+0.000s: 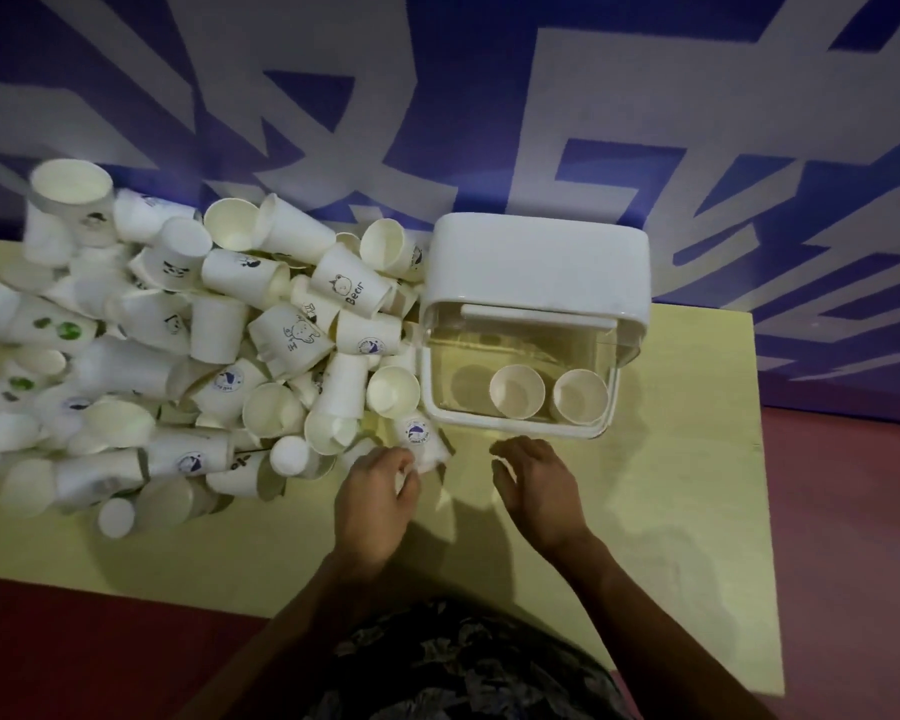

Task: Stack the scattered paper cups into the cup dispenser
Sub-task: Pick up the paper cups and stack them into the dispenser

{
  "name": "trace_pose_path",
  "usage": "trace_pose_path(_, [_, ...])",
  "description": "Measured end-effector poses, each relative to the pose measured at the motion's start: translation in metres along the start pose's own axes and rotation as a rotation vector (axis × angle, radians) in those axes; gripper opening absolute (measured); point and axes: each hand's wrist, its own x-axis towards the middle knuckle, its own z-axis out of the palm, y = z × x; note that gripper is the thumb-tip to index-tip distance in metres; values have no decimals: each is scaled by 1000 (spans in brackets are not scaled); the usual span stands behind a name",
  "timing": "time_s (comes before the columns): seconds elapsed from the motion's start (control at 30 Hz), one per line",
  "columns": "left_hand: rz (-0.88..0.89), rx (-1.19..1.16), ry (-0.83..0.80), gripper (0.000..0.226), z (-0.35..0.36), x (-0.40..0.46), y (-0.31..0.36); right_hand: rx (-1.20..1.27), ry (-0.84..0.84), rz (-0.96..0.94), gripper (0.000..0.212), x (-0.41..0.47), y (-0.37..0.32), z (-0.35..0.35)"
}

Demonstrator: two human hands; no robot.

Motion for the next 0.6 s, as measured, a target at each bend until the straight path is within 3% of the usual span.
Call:
trace_pose_path(0.13, [-25,235,-93,38,-4,-22,-41,-15,-175,-34,28,-2,-29,28])
trace_pose_path(0.37, [56,250,-117,57,-3,-14,-63,-168,-159,-99,56,22,-63,55])
trace_pose_path(0.5, [40,204,-176,49,-2,-5,-73,-249,-176,-53,50,29,-70,67])
trace_pose_path(0.6, [43,120,-135,40,-6,-3,-77,-245,-89,-10,28,24,-73,73])
